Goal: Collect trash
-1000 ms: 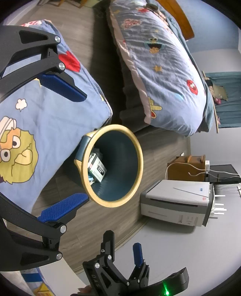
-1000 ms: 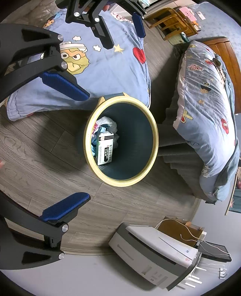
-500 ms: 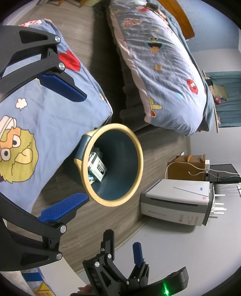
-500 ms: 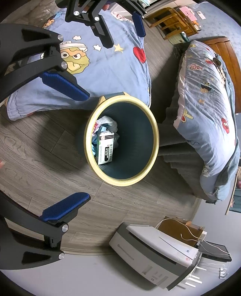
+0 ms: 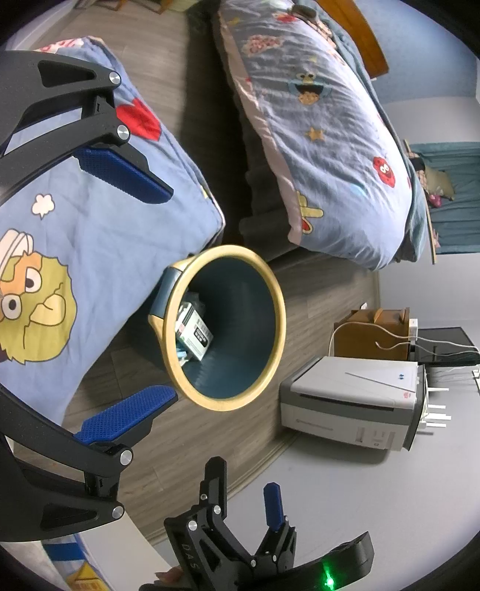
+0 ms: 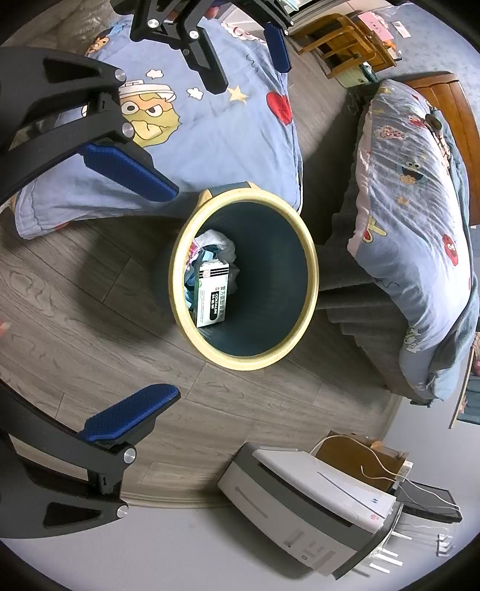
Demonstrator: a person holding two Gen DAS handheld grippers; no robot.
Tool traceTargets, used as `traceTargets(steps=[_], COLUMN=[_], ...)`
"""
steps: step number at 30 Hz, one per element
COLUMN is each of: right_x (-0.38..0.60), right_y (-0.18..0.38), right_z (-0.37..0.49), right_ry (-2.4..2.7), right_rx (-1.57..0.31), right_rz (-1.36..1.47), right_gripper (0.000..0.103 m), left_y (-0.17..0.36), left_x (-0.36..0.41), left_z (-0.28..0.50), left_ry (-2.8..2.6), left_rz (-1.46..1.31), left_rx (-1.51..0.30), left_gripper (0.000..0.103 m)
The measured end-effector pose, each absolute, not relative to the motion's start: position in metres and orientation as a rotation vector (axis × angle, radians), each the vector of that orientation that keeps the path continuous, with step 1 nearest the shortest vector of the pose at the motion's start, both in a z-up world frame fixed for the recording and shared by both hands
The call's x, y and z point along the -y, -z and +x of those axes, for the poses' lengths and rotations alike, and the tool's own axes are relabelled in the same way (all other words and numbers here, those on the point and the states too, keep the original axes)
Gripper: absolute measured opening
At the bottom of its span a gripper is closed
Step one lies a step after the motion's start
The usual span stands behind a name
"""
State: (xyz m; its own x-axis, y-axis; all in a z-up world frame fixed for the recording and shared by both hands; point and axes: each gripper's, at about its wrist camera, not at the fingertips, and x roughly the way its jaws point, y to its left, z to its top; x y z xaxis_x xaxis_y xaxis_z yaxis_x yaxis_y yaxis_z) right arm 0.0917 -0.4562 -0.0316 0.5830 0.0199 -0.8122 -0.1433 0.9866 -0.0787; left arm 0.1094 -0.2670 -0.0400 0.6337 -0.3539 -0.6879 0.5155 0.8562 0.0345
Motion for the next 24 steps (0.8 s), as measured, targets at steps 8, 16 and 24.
traceTargets(steps=[8,16,24], right_x=[0.4557,0.4565,0.457], right_y=[0.0312,0.0317,0.0337], right_z=[0.092,0.094,0.0948], right_ry=[-0.098,-0.097,-0.093], right_rx=[-0.952,-0.957,-0.955], right_rz=[-0.144,-0.141,-0.143], right_gripper=[0.097,0.097,0.097], left_y=[0.0402,0.0399,0.0407], left_x=[0.2675,0.2673,0.2675], left_z=[0.1092,0.109,0.11], left_ry=[0.503,0.502,0.515], left_rz=[0.237,0.238,0.227], left_rx=[-0.732,-0.731,-0.736], left_gripper=[0.098,0.098,0.098])
